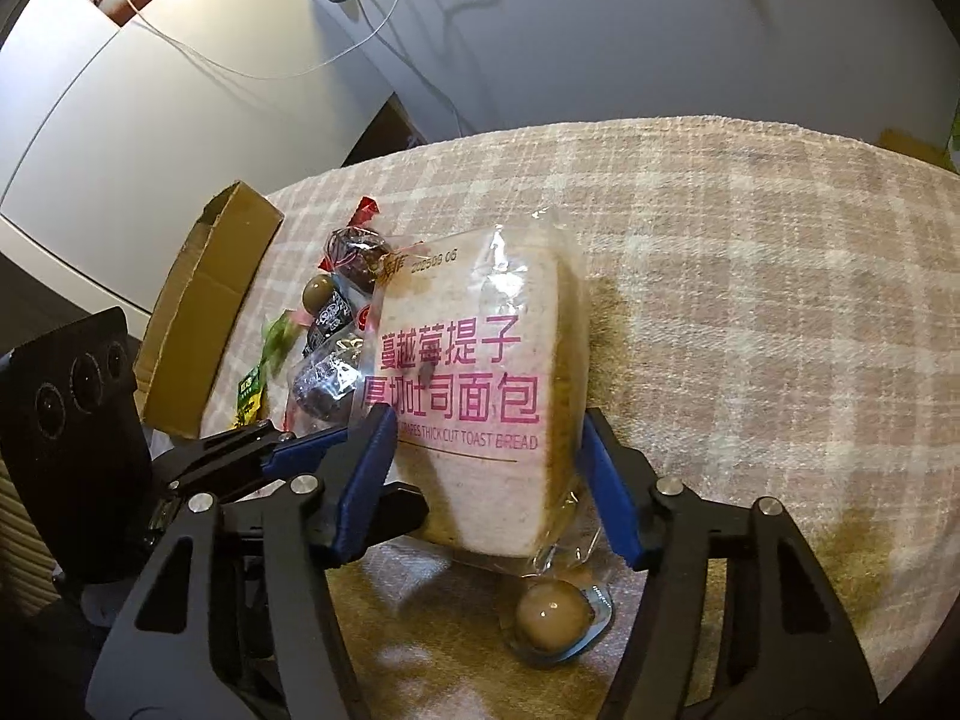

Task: Organize snacks
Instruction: 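Move both tools to the bagged toast bread and close them on it, then lift the bread bag into the cardboard box and open both tools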

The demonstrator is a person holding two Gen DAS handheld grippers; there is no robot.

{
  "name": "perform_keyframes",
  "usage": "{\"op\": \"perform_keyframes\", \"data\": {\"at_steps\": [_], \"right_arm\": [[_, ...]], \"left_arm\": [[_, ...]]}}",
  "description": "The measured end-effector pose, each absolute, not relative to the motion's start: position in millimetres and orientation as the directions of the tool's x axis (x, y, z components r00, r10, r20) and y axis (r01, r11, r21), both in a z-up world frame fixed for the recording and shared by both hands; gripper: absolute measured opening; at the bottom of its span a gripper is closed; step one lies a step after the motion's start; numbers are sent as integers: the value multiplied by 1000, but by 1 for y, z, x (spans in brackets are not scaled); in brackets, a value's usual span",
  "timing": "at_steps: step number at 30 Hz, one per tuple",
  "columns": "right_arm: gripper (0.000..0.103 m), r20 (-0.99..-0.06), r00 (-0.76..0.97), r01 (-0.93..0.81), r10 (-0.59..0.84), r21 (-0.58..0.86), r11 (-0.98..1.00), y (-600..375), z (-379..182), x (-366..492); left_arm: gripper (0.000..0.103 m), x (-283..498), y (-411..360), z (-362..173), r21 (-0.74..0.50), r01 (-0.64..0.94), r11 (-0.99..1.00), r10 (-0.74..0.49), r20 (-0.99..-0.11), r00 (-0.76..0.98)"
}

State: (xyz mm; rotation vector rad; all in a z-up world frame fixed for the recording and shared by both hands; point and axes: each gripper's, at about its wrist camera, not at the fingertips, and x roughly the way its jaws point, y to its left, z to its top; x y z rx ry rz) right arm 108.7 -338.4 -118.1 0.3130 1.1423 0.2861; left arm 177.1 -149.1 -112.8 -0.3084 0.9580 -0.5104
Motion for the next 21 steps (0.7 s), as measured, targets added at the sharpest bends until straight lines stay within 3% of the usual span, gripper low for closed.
{"op": "perform_keyframes", "data": {"at_steps": [21], "right_arm": [[62, -793, 466, -189, 392, 344, 920, -264, -61, 107]], "left_arm": [[42, 137, -80, -61, -410, 255, 876, -472, -618, 628]]}}
